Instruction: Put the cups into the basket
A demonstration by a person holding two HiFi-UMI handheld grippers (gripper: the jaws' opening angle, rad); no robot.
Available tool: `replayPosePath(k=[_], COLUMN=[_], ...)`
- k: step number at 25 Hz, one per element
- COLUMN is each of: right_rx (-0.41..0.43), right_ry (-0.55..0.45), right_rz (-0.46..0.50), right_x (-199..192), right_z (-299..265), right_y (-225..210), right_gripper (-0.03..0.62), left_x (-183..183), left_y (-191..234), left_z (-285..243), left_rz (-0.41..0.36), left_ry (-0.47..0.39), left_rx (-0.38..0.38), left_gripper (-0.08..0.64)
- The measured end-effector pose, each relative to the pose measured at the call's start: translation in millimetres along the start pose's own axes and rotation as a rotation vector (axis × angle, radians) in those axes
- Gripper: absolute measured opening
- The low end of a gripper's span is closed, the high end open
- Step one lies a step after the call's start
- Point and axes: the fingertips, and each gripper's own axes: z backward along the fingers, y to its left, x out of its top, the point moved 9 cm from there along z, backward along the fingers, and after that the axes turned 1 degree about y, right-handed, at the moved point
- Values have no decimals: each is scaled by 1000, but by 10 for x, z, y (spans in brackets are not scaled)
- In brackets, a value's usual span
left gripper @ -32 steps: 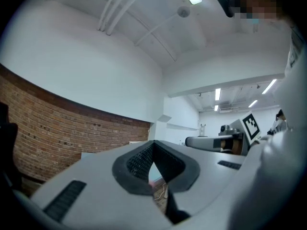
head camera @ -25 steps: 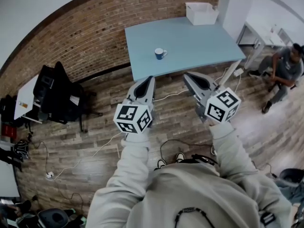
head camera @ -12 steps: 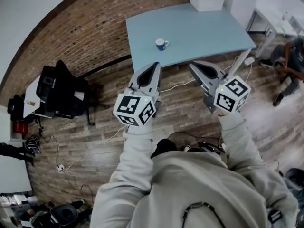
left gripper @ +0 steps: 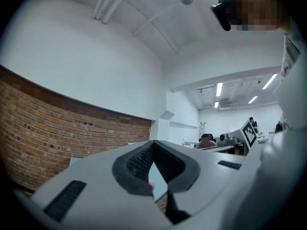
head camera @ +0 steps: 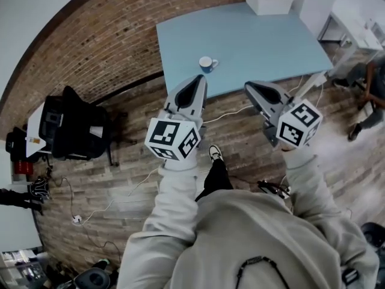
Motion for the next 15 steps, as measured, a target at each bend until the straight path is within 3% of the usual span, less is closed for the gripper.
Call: replayPosePath(k=[6,11,15], right_rx=[-29,-51,-56], right_ry=[65,46,47], right_rz=[78,77,88], right_x=[241,598,751], right_z=[-1059,-1850,-2237], right_y=[-600,-1155,-1436], right_gripper=[8,9,9], left_x=[-138,57,112], left_y=[1000,1937,2322], left_z=[-757,-1291,-1683], left_rz=[49,56,57], left_ry=[47,55,57], left_rx=[14,26,-3], left_gripper=[-4,-4,-3])
